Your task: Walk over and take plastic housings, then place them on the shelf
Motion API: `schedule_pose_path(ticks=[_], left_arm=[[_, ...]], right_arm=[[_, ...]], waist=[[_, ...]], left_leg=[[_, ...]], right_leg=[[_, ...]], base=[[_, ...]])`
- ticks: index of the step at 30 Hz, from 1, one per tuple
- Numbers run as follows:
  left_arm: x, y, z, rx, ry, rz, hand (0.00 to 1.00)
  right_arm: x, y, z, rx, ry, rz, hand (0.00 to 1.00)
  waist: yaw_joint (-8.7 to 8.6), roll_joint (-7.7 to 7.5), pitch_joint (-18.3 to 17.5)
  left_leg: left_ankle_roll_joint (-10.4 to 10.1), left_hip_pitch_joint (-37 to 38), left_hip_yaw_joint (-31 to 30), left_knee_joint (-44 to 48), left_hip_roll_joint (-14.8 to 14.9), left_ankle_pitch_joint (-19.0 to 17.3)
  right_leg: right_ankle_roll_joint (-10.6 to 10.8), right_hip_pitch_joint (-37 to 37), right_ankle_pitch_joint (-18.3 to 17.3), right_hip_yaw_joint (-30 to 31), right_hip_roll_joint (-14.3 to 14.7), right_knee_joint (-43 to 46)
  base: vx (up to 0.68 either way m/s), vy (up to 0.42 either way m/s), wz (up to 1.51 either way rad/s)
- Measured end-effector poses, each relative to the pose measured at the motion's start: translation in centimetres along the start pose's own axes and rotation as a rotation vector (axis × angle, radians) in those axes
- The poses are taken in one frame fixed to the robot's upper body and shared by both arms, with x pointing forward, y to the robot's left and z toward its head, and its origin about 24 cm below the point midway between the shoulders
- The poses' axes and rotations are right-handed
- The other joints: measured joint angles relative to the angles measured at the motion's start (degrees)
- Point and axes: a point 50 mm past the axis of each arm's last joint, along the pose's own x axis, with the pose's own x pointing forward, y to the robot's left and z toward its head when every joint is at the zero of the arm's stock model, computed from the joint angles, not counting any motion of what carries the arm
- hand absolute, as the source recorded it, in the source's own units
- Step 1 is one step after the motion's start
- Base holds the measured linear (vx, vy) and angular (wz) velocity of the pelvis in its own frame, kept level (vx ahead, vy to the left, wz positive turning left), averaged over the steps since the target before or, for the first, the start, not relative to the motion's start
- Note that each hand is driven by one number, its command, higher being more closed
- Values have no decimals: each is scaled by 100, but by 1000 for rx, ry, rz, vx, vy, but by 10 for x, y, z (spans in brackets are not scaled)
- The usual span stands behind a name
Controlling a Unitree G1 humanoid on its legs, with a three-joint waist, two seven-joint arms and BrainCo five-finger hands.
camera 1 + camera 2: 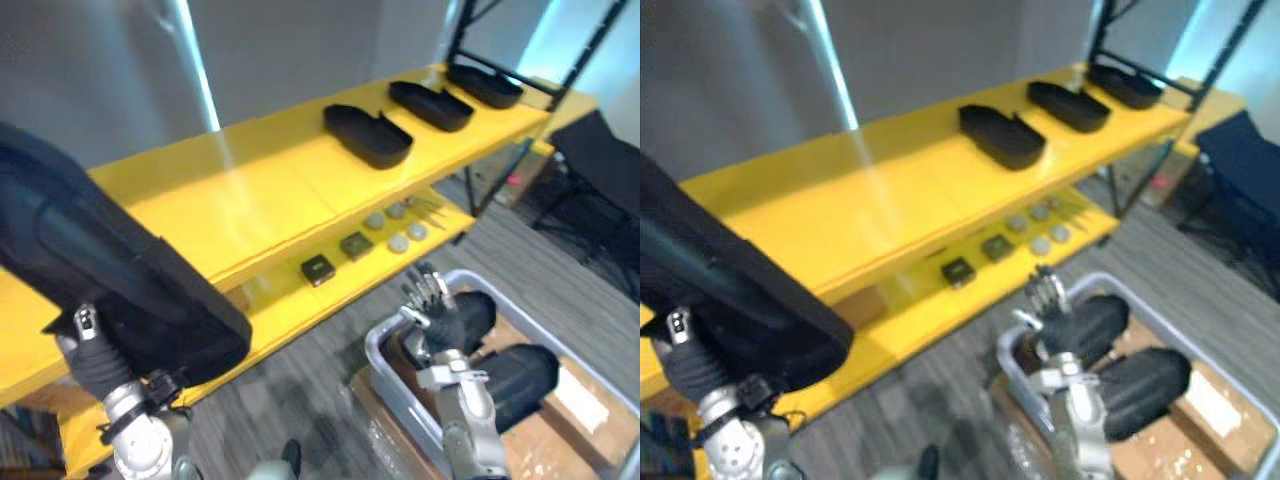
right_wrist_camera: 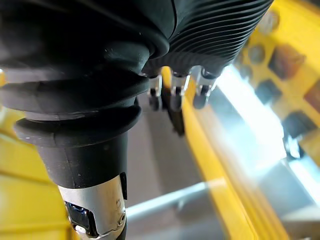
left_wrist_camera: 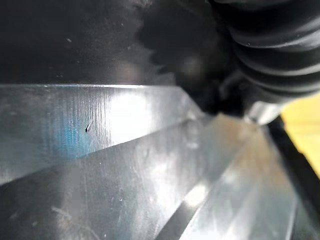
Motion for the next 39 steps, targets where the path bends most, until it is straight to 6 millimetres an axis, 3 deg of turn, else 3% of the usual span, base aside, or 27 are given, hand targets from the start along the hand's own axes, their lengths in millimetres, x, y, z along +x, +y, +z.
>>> schedule_pose_path(ticks=[5, 12, 16, 19, 22, 23, 24, 25, 26, 27, 28, 29, 30, 31, 33, 35, 36, 37, 39], left_arm=[[0, -3, 1, 15, -9, -30, 100], [-1, -4, 0, 18, -6, -52, 100], [-1, -6, 0, 18, -9, -83, 100], [-1, -6, 3, 16, -31, -89, 100], [1, -9, 6, 4, -64, -109, 100], [4, -11, 7, 11, -81, -123, 100], [8, -14, 10, 25, -109, -146, 100], [10, -14, 11, 33, -121, -157, 100], [13, -15, 14, 63, -144, -180, 100], [17, -18, 16, 82, -168, -200, 100], [21, -21, 17, 85, -187, -212, 100], [24, -24, 17, 78, -195, -217, 100], [30, -30, 16, 63, -208, -216, 100], [32, -32, 15, 57, -209, -215, 100], [39, -35, 14, 56, -215, -208, 100], [40, -35, 12, 65, -199, -199, 100], [39, -33, 11, 72, -189, -194, 100], [38, -32, 8, 75, -175, -183, 100], [28, -31, 0, 66, -111, -169, 100]], right_arm=[[4, -3, 12, -67, -23, 105, 0], [-2, -4, 8, -60, -11, 101, 0], [-16, -3, 0, -22, -3, 49, 0], [-14, -3, 3, -21, -32, 40, 0], [-9, -7, 10, -38, -70, 21, 0], [-9, -10, 14, -49, -90, 8, 0], [-7, -12, 17, -58, -111, 5, 0], [-5, -11, 18, -60, -119, 8, 0], [-3, -12, 20, -66, -138, 8, 0], [-2, -13, 22, -73, -159, 3, 0], [-2, -16, 26, -83, -175, -5, 0], [-2, -18, 28, -89, -185, -13, 0], [-3, -24, 35, -107, -211, -32, 0], [-3, -26, 39, -115, -223, -36, 0], [1, -30, 48, -149, -247, -27, 0], [2, -35, 53, -156, -257, -23, 0], [4, -35, 56, -137, -266, -6, 0], [7, -34, 60, -130, -278, 9, 0], [13, -35, 69, -114, -309, 46, 0]], waist=[[12, 286, -54], [-39, 271, -52], [-99, 179, 11], [-76, 147, 58], [-52, 133, 225], [-84, 103, 263], [-114, 41, 351], [-114, 25, 398], [-160, 46, 426], [-211, 122, 468], [-228, 143, 481], [-236, 153, 488], [-244, 153, 488], [-252, 151, 486], [-282, 141, 481], [-329, 98, 455], [-308, -63, 354], [-261, -169, 276], [-221, 134, 233]], left_leg=[[-196, -56, 22, -143, 193, 114], [-281, 41, -16, -343, 206, 263], [-240, 218, 189, -768, 57, 325], [-233, 215, 440, -767, 26, 323], [-169, 311, 580, -755, -10, 288], [-156, 324, 632, -688, -22, 287], [-100, 371, 621, -593, -60, 250], [-59, 430, 604, -595, -57, 222], [1, 509, 426, -594, -3, 180], [32, 532, 240, -577, 90, 180], [41, 513, 92, -519, 162, 183], [41, 507, -12, -482, 198, 183], [39, 512, -221, -422, 236, 133], [32, 514, -302, -420, 235, 120], [-18, 512, -441, -414, 204, 78], [-65, 535, -602, -384, 109, 79], [-148, 512, -641, -319, -61, -39], [-158, 515, -641, -300, -143, -103], [-222, 401, -580, -65, 21, -278]], right_leg=[[187, 9, 112, 109, 237, -339], [189, 102, 109, 13, 275, -436], [406, 327, -34, -427, 49, -367], [366, 312, -107, -541, -93, -134], [281, 102, -158, -662, -397, 850], [248, -171, -134, -629, -684, 1744], [-130, -552, 118, -462, -993, 2776], [-370, -762, 392, -297, -1082, 3177], [-463, -1167, 1164, 71, -1117, 3812], [-306, -1445, 1010, 404, -992, 4157], [-114, -1545, 519, 566, -821, 4105], [-71, -1569, 317, 624, -690, 3932], [75, -1534, 5, 777, -395, 3105], [122, -1512, -44, 881, -287, 2705], [221, -1499, -37, 1239, -23, 1501], [343, -1306, 81, 1239, 24, 801], [309, -1051, 404, 1221, 50, 230], [477, -878, 507, 1160, -2, -84], [414, -624, 659, 975, 192, -488]], base=[[-10, -118, -9], [-32, -39, 3], [-59, 17, 45], [-28, 57, 35], [10, 75, 44], [28, 115, 59], [48, 124, 53], [78, 118, 47], [146, 80, 53], [179, 65, 68], [161, 30, 63], [149, 23, 71], [116, 2, 63], [123, -23, 65], [108, -82, 53], [147, -192, 58], [154, -224, 37], [190, -247, 26], [177, -190, 16]])
